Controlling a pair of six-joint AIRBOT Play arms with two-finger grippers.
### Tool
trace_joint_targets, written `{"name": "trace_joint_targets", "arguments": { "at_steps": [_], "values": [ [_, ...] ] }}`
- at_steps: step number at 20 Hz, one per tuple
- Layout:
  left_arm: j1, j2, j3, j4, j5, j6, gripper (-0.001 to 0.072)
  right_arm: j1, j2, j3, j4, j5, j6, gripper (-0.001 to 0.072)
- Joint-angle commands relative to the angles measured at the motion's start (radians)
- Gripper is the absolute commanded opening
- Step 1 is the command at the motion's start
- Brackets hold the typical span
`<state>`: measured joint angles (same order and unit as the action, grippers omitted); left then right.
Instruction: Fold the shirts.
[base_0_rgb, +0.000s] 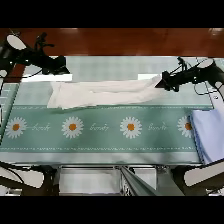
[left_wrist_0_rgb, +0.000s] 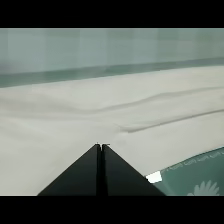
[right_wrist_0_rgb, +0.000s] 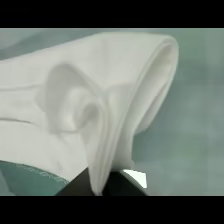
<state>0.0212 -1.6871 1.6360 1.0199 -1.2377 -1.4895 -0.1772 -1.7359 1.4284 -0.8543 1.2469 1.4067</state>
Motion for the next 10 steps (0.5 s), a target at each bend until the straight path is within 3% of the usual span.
{"name": "trace_joint_targets", "arguments": {
  "at_steps": [1,5,10],
  "values": [
    [-0.085,0.000,0.001,-0.063,0.000,0.038,0.0029,0.006,0.221,-0.062,-0.140,0.042,-0.018,0.0022],
    [-0.272,-0.011,0.001,-0.022,0.098,0.020,0.0028,0.006,0.633,-0.318,-0.146,-0.026,-0.029,0.0022],
    [-0.578,-0.111,0.001,-0.023,0.192,-0.047,0.0028,0.007,0.959,-0.439,-0.131,-0.005,0.050,0.0022]
  ]
}}
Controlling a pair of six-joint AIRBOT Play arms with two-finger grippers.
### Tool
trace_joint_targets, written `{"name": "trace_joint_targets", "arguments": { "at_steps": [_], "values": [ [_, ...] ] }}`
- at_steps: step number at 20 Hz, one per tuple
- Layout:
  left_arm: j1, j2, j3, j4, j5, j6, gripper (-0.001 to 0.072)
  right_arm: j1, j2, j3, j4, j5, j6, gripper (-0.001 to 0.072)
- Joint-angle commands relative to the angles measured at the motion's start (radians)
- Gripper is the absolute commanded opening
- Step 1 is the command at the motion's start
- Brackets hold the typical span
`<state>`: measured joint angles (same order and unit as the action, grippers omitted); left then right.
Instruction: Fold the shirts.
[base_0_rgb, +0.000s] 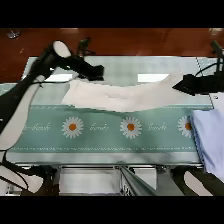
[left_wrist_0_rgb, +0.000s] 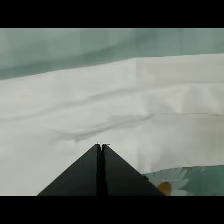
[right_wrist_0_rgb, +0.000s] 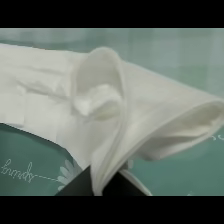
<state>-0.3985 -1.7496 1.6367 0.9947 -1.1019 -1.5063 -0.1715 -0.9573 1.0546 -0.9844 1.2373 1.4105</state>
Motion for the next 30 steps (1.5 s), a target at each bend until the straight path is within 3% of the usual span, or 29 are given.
{"name": "trace_joint_targets", "arguments": {
  "at_steps": [1,5,9,12,16,18,21,24,27,28,29,30],
  "values": [
    [-0.216,-0.074,0.000,-0.002,0.068,-0.040,0.0028,0.001,0.212,-0.066,0.013,0.011,0.053,0.0022],
    [-0.399,-0.162,0.006,-0.084,0.153,-0.096,0.0028,0.001,0.267,-0.066,0.079,0.021,0.067,0.0023],
    [-0.434,-0.192,0.059,-0.165,0.140,-0.073,0.0029,0.001,0.267,-0.066,0.082,0.027,0.079,0.0023],
    [-0.332,-0.182,0.146,-0.156,0.014,-0.058,0.0029,0.001,0.267,-0.066,0.090,0.017,0.087,0.0023],
    [-0.040,-0.080,0.175,-0.040,-0.165,-0.080,0.0029,0.066,0.205,-0.062,0.144,-0.028,0.079,0.0023],
    [0.127,0.027,0.163,0.010,-0.234,-0.076,0.0029,0.208,0.116,-0.037,0.150,-0.107,0.084,0.0023],
    [0.313,0.309,0.035,0.011,-0.187,0.003,0.0029,0.449,-0.119,0.090,0.149,-0.248,0.101,0.0023],
    [0.388,0.662,-0.222,0.011,-0.080,0.068,0.0030,0.635,-0.444,0.311,0.173,-0.303,0.101,0.0023],
    [0.388,0.943,-0.500,0.001,-0.018,0.069,0.0030,0.728,-0.736,0.525,0.177,-0.312,0.138,0.0044],
    [0.386,1.013,-0.589,0.000,0.004,0.069,0.0030,0.743,-0.816,0.581,0.191,-0.307,0.151,0.0276],
    [0.386,1.062,-0.663,0.001,0.026,0.061,0.0030,0.743,-0.872,0.622,0.220,-0.279,0.153,0.0607],
    [0.387,1.095,-0.721,0.001,0.037,0.051,0.0030,0.718,-0.905,0.658,0.242,-0.217,0.153,0.0628]
  ]
}}
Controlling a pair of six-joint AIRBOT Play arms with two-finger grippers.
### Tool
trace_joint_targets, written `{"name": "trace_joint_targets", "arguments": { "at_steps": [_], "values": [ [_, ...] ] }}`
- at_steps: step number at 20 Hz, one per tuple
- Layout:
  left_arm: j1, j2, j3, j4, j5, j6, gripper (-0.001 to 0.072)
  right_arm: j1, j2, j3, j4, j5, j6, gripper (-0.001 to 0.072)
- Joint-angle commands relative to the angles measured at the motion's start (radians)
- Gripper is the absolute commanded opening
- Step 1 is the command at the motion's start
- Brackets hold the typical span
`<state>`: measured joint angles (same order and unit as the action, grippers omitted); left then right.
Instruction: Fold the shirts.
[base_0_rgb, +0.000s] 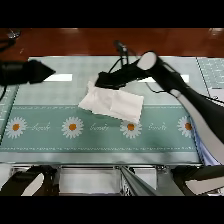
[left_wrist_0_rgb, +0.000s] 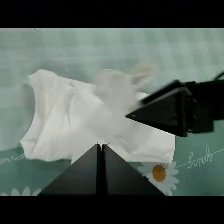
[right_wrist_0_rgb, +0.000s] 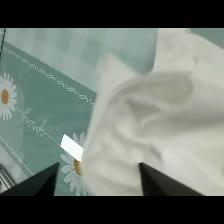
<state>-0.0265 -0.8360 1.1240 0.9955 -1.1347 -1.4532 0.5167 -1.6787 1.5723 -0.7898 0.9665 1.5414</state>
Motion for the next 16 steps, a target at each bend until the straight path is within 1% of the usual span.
{"name": "trace_joint_targets", "arguments": {
  "at_steps": [1,3,4,5,6,7,8,9,10,11,12,13,14,15,16],
  "values": [
    [0.016,0.200,-0.252,0.000,0.069,-0.002,0.0030,-0.010,-0.188,0.164,0.052,0.121,0.018,0.0628],
    [0.016,0.207,-0.298,0.000,0.068,-0.002,0.0030,-0.136,-0.114,0.178,0.012,0.265,0.013,0.0628],
    [0.016,0.204,-0.308,0.000,0.069,-0.002,0.0030,-0.200,-0.052,0.176,-0.069,0.330,0.015,0.0628],
    [0.016,0.203,-0.311,0.000,0.069,-0.002,0.0030,-0.253,0.026,0.157,-0.198,0.377,0.030,0.0628],
    [0.016,0.201,-0.311,0.000,0.070,-0.002,0.0030,-0.295,0.126,0.093,-0.366,0.383,0.064,0.0628],
    [0.016,0.201,-0.311,0.000,0.073,0.002,0.0030,-0.324,0.234,-0.019,-0.525,0.342,0.122,0.0627],
    [0.015,0.201,-0.312,0.000,0.080,0.002,0.0030,-0.347,0.330,-0.158,-0.620,0.267,0.200,0.0627],
    [0.014,0.199,-0.312,0.000,0.085,0.002,0.0030,-0.367,0.423,-0.333,-0.644,0.154,0.284,0.0627],
    [0.014,0.194,-0.312,0.000,0.089,0.002,0.0030,-0.377,0.488,-0.499,-0.609,0.023,0.357,0.0627],
    [0.014,0.187,-0.312,0.000,0.089,0.002,0.0030,-0.379,0.526,-0.659,-0.521,-0.117,0.397,0.0627],
    [0.014,0.179,-0.312,-0.001,0.089,0.002,0.0030,-0.379,0.530,-0.774,-0.392,-0.225,0.391,0.0627],
    [0.013,0.170,-0.313,-0.002,0.087,0.002,0.0030,-0.379,0.507,-0.859,-0.232,-0.303,0.327,0.0626],
    [0.013,0.159,-0.313,-0.007,0.087,0.002,0.0030,-0.379,0.468,-0.898,-0.100,-0.330,0.238,0.0620],
    [0.013,0.147,-0.313,-0.018,0.087,0.002,0.0031,-0.376,0.415,-0.902,0.015,-0.317,0.144,0.0620],
    [0.013,0.135,-0.313,-0.029,0.087,0.002,0.0030,-0.369,0.356,-0.890,0.144,-0.293,0.028,0.0620]
  ]
}}
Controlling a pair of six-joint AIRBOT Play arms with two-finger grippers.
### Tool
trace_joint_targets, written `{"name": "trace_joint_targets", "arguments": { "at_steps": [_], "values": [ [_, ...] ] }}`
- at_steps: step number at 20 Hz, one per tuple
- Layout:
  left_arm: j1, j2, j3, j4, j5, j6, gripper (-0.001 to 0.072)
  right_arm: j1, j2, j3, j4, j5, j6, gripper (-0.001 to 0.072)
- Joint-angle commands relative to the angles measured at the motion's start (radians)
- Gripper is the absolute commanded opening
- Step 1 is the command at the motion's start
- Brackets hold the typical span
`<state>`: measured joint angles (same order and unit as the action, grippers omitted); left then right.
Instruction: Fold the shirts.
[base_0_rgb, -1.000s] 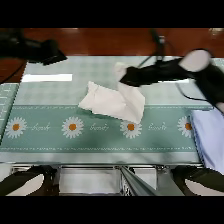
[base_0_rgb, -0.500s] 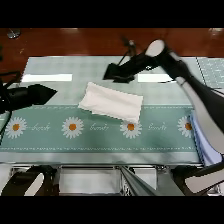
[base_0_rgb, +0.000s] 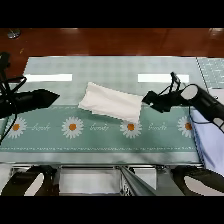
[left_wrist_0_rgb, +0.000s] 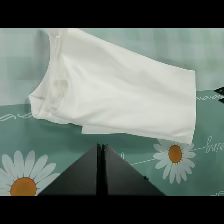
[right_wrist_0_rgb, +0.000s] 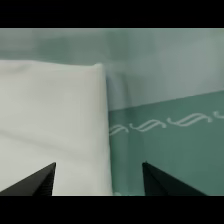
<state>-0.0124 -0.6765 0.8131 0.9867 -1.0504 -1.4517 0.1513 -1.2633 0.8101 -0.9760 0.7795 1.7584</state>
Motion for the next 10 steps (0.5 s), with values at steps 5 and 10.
{"name": "trace_joint_targets", "arguments": {
  "at_steps": [5,10],
  "values": [
    [-0.030,-0.088,-0.002,-0.044,0.004,0.001,0.0030,0.072,-0.302,0.058,0.529,0.054,-0.369,0.0476],
    [-0.115,-0.138,-0.002,-0.044,0.010,0.001,0.0031,0.053,-0.293,0.460,0.363,0.262,-0.402,0.0023]
  ]
}}
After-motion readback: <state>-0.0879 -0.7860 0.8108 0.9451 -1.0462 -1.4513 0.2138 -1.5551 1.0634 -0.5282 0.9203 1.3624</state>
